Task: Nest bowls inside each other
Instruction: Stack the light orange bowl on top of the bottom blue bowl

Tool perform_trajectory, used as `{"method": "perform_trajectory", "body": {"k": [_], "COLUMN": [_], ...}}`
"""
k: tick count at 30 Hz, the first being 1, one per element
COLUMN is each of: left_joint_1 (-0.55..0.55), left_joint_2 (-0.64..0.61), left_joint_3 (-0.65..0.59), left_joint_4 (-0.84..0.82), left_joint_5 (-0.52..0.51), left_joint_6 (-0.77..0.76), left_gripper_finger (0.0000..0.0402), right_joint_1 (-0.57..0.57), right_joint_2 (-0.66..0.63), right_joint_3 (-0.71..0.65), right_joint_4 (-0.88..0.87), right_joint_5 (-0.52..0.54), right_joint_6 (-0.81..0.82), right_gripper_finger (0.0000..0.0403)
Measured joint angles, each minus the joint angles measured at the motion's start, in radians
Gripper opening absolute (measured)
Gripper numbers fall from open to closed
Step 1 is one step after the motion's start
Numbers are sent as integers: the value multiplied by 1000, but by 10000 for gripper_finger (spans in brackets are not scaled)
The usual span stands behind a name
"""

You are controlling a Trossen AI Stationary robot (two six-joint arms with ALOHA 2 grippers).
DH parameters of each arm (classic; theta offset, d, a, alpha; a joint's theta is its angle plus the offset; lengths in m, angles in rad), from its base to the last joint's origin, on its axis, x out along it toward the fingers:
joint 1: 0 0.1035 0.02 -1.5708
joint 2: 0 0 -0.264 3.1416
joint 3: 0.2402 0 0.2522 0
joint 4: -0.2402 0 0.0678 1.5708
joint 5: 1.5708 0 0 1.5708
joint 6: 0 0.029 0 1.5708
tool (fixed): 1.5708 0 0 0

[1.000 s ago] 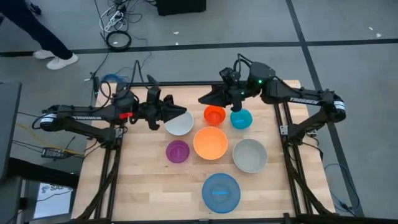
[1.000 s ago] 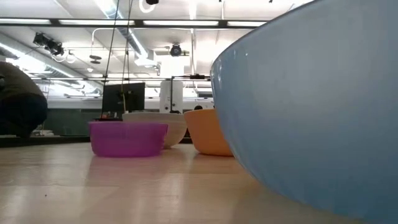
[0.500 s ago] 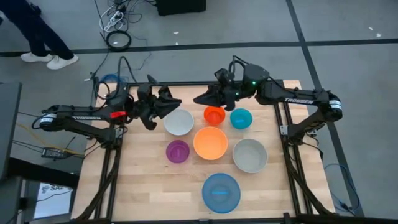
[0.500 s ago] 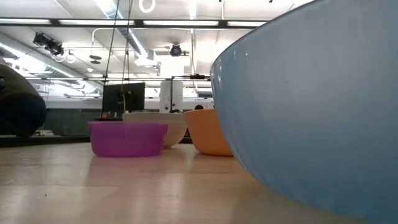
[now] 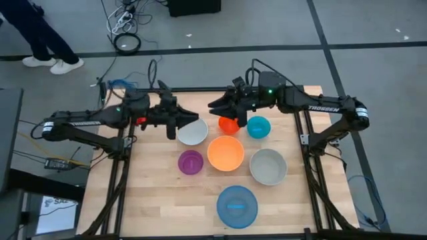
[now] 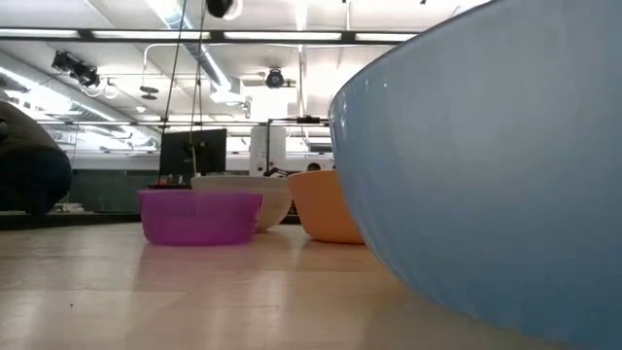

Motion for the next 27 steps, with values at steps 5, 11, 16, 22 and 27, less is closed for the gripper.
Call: {"method": "perform_trajectory", "body": {"k": [5, 11, 16, 22, 27], "left_joint_1": [0, -1, -20, -54, -101], "left_joint_2": [-2, -4, -3, -3, 15], "left_joint_3": [172, 229, 208, 206, 206], "left_joint_4": [-448, -736, -738, -734, -741], "left_joint_5": [-83, -84, -7, -14, -21], "left_joint_6": [91, 71, 13, -7, -31], "left_gripper_finger": [76, 75, 75, 75, 75], "right_joint_1": [46, 153, 264, 374, 403], "right_joint_2": [-70, -108, -75, -48, 21], "right_joint_3": [0, 54, 70, 72, 72], "right_joint_4": [-303, -811, -1034, -1050, -1111], "right_joint_5": [201, 351, 312, 285, 326], "right_joint_6": [-83, -1, 168, 221, 118], "right_gripper_finger": [175, 171, 171, 171, 171]}}
